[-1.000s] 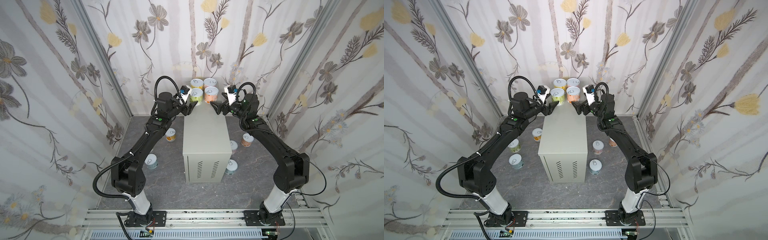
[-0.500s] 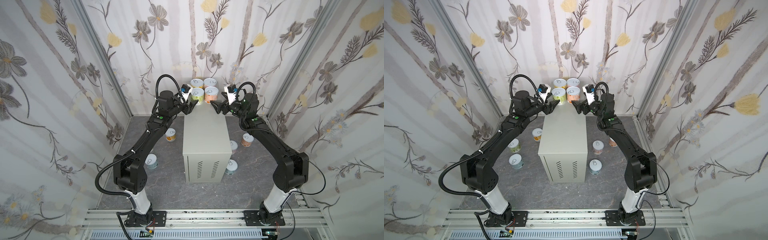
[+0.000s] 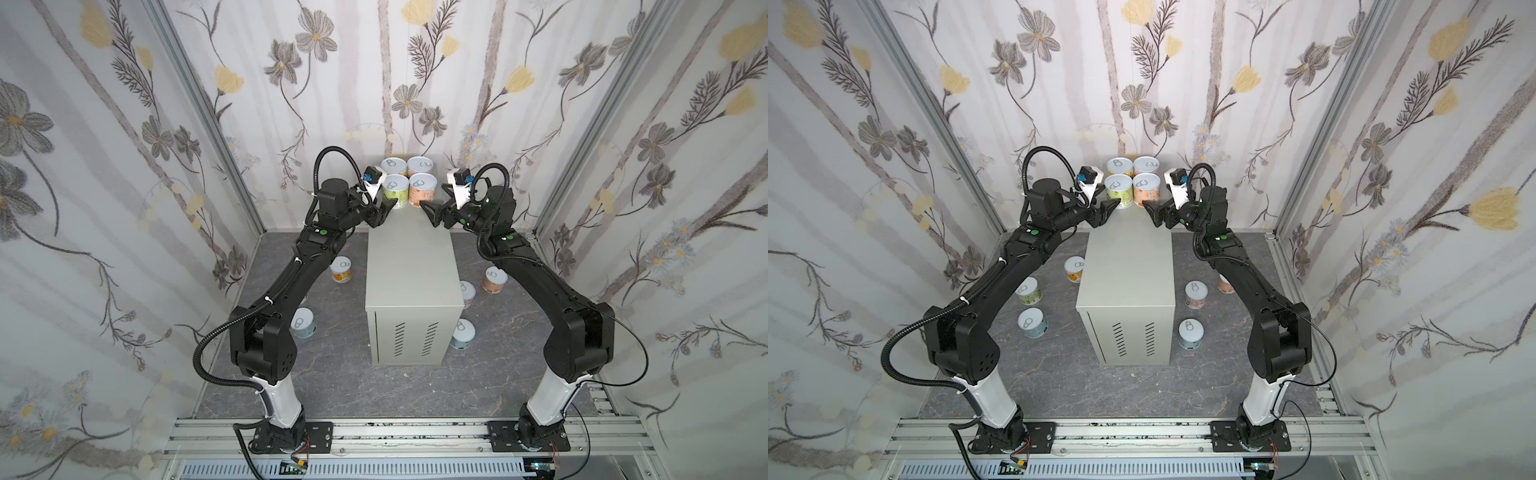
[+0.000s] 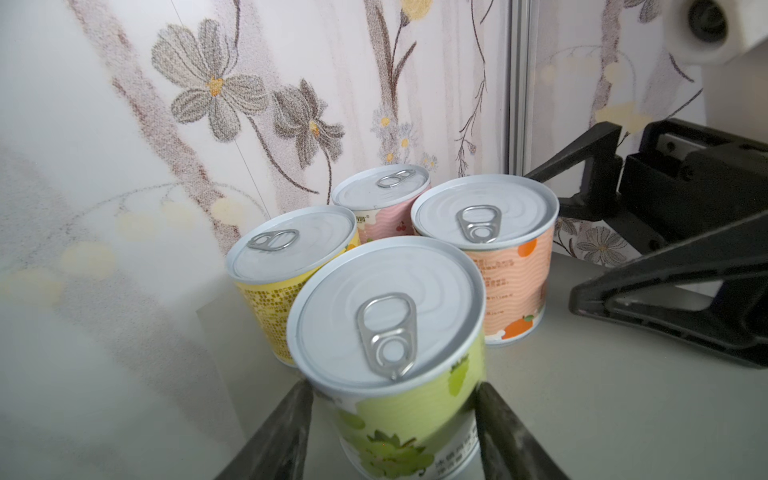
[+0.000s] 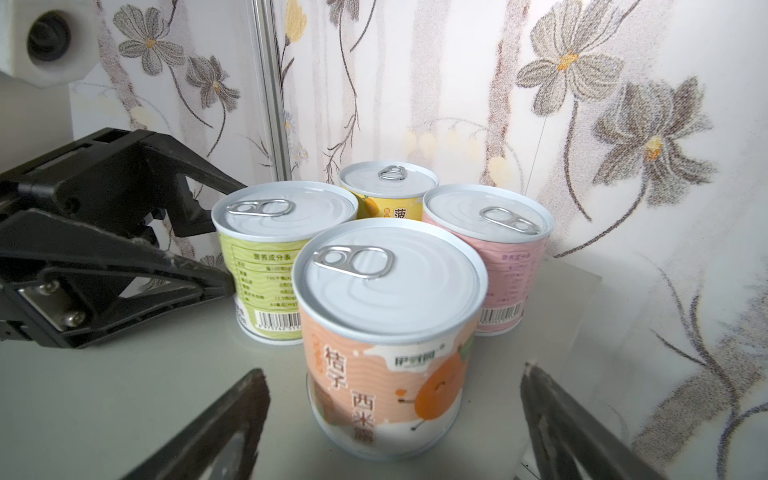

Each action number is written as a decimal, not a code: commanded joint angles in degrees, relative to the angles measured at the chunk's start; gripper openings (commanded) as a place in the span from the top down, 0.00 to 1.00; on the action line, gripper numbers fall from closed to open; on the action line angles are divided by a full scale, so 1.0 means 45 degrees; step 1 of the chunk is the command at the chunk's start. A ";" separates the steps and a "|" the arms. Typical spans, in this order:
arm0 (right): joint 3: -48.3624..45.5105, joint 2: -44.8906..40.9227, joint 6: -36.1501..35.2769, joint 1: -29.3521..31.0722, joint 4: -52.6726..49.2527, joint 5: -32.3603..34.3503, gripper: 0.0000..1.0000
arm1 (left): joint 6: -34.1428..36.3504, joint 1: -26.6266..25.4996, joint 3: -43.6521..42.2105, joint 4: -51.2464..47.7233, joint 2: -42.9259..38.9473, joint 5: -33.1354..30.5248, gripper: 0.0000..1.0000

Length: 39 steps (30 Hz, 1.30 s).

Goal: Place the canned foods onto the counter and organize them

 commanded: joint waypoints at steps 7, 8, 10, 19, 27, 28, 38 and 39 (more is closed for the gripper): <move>0.0237 0.0115 -0.0123 0.0005 0.0375 -0.0038 0.06 | -0.0063 -0.0011 0.0189 -0.0135 0.0007 0.0169 0.38; 0.0239 0.0121 -0.0131 0.0002 0.0370 -0.0002 0.06 | -0.0073 -0.0011 0.0182 -0.0152 0.0012 0.0184 0.38; 0.0239 0.0149 -0.0127 0.0004 0.0346 0.0079 0.07 | -0.0055 -0.0032 0.0204 -0.0169 0.0015 0.0213 0.38; 0.0259 0.0235 -0.0132 0.0005 0.0386 0.0101 0.14 | -0.0055 -0.0037 0.0409 -0.0330 0.0109 0.0393 0.38; 0.0293 0.0315 -0.0128 0.0002 0.0381 0.0206 0.18 | -0.0045 -0.0051 0.0471 -0.0486 0.0143 0.0472 0.38; 0.0298 0.0318 -0.0133 -0.0005 0.0364 0.0227 0.18 | -0.0036 -0.0051 0.0481 -0.0505 0.0133 0.0472 0.38; 0.0474 0.0469 -0.0111 0.0003 0.0217 0.0120 0.18 | -0.0033 -0.0074 0.0501 -0.0657 0.0123 0.0472 0.38; 0.0474 0.0487 -0.0112 0.0005 0.0215 0.0101 0.18 | -0.0035 -0.0080 0.0491 -0.0661 0.0124 0.0455 0.38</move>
